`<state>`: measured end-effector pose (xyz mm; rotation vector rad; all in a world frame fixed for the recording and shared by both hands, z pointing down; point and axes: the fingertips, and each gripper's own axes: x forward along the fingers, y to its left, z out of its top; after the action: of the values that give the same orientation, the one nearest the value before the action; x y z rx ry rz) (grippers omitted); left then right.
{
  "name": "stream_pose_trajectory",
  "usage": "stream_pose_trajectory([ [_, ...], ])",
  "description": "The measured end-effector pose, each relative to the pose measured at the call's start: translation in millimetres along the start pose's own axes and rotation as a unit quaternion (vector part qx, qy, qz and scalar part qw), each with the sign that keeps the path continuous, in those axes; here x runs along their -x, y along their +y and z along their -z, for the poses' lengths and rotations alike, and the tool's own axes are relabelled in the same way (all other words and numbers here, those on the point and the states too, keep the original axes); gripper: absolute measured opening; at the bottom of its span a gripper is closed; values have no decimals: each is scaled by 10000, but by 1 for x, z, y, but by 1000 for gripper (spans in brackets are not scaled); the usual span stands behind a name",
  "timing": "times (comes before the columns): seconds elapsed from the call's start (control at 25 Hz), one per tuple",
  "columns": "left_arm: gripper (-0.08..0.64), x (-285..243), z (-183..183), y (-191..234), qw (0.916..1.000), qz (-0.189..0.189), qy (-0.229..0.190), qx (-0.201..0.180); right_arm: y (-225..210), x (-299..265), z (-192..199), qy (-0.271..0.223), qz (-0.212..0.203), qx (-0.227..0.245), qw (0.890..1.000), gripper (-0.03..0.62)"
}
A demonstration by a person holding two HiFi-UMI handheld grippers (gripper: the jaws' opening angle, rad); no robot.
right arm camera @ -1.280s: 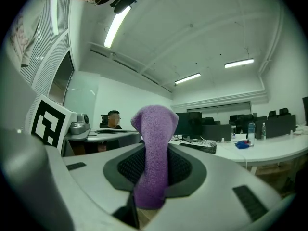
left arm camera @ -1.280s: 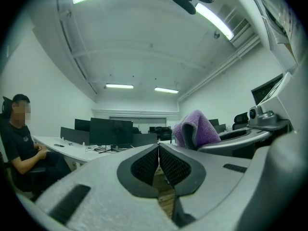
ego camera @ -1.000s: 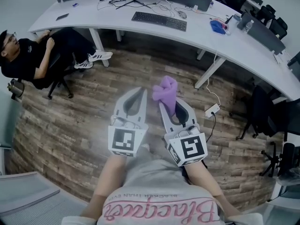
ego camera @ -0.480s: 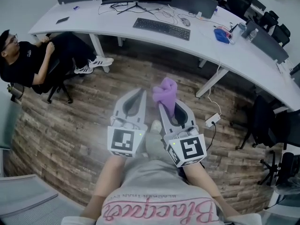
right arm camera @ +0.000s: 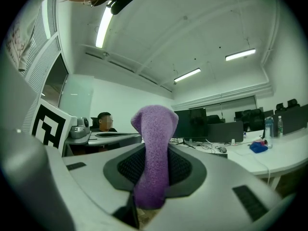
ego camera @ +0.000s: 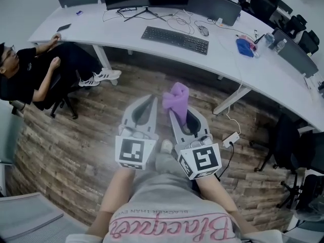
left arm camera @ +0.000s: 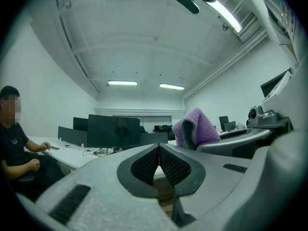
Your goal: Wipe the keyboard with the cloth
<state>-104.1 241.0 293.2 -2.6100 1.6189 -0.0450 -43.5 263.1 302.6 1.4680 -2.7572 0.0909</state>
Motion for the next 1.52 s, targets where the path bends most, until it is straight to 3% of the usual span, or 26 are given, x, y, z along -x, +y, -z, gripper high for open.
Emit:
stream_pose_trajectory([
  [0.72,6,-187,6,36,10000,-16,37,0,-137,-127,-4,145,-160,-120,9997,98],
  [1.52,6,-272,25,74,9998,42,166,-114,-193,-203,7,294,-187,-222,9991,98],
])
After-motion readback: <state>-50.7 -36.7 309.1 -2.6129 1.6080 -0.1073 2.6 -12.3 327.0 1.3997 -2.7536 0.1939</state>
